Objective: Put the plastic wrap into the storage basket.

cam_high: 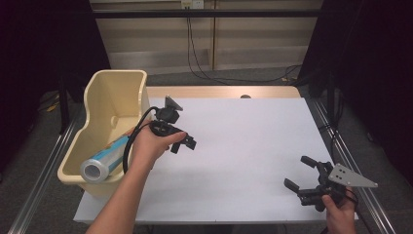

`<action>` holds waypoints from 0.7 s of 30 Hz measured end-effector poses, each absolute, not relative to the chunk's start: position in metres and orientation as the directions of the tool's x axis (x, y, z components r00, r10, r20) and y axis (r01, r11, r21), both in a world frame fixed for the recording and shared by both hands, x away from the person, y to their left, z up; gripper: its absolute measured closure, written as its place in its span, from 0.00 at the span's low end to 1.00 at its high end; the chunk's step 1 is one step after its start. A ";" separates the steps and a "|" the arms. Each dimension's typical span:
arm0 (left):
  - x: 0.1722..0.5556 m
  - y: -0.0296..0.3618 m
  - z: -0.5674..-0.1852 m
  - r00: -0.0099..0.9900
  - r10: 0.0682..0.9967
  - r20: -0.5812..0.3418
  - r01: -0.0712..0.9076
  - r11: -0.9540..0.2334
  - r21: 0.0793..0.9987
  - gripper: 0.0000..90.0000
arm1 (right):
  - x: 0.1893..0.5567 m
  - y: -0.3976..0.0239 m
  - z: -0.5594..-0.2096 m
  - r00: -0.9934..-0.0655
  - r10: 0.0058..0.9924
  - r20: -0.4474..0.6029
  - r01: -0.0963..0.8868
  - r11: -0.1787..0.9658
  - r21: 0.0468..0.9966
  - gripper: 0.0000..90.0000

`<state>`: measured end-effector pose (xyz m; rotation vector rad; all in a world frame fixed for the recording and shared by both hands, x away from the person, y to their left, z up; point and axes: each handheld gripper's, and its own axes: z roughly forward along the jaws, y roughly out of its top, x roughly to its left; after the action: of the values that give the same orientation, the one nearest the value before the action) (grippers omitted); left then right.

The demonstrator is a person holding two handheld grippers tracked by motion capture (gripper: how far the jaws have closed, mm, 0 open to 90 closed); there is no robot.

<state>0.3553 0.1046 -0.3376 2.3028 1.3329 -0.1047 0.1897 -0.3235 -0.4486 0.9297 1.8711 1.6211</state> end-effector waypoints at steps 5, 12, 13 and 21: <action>0.354 0.104 -0.346 0.524 0.799 -0.296 0.836 -0.416 0.358 0.21 | 0.190 -0.323 -0.449 -0.647 0.759 0.069 0.177 0.062 0.982 0.00; 0.352 0.102 -0.360 0.520 0.800 -0.300 0.842 -0.419 0.341 0.21 | 0.190 -0.322 -0.449 -0.648 0.758 0.070 0.179 0.062 0.982 0.00; 0.352 0.102 -0.362 0.520 0.800 -0.299 0.842 -0.420 0.338 0.21 | 0.190 -0.322 -0.449 -0.648 0.758 0.069 0.178 0.063 0.982 0.00; 0.349 0.103 -0.378 0.516 0.801 -0.304 0.842 -0.409 0.352 0.21 | 0.190 -0.323 -0.449 -0.647 0.759 0.069 0.179 0.062 0.982 0.00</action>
<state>0.3487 0.1026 -0.3780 2.2990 1.3445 -0.1192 0.1901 -0.3231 -0.4489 0.9326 1.8743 1.6202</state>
